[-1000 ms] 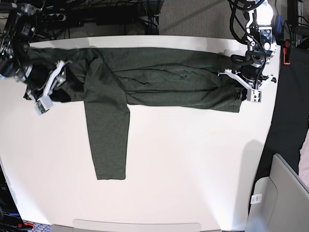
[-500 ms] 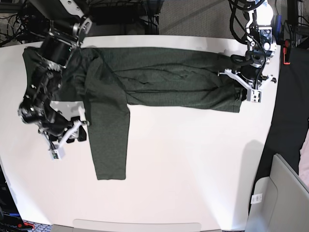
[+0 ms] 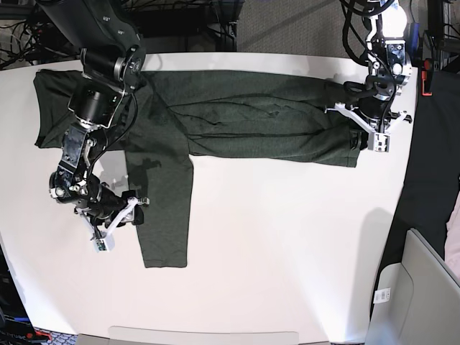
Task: Fold the T-shirt properly
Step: 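Lift the sleeve cuff with the right gripper and fold it over the strip, then lay the sleeve across the strip and return the right gripper to its end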
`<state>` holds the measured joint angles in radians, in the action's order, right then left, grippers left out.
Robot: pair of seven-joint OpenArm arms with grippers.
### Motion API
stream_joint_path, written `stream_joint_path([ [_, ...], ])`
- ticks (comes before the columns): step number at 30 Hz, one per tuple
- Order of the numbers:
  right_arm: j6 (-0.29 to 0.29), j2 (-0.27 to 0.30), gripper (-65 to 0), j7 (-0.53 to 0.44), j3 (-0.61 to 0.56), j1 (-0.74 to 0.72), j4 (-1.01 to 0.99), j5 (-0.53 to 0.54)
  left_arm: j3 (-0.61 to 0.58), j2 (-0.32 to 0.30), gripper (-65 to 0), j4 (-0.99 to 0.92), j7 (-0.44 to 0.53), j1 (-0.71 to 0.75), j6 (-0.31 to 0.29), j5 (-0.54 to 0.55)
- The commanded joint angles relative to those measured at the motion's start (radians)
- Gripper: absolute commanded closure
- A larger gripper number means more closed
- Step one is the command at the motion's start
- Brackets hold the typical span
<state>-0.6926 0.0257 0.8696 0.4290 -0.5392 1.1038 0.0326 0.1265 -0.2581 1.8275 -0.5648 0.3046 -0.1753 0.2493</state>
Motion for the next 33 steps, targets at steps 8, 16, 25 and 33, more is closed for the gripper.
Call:
stream_joint_path([
  [8,-0.006,0.007,-25.3,-0.048,-0.005,-0.029,-0.133,0.016,0.005,-0.010,-9.3,0.018,0.025,-0.006,0.003,0.005],
  [16,-0.006,-0.004,-19.5,0.035,-0.178,0.001,-0.156,0.023,0.005,-0.010,-9.3,0.018,0.025,-0.006,0.003,0.005],
  [25,-0.006,-0.056,-0.7,0.125,-0.181,0.024,-0.118,0.132,0.005,-0.010,-9.3,0.018,0.025,-0.005,0.003,0.005],
  [33,-0.006,-0.060,-0.7,0.248,-0.362,0.098,0.101,0.511,0.008,-0.010,-9.3,0.018,0.025,-0.005,0.003,0.005],
])
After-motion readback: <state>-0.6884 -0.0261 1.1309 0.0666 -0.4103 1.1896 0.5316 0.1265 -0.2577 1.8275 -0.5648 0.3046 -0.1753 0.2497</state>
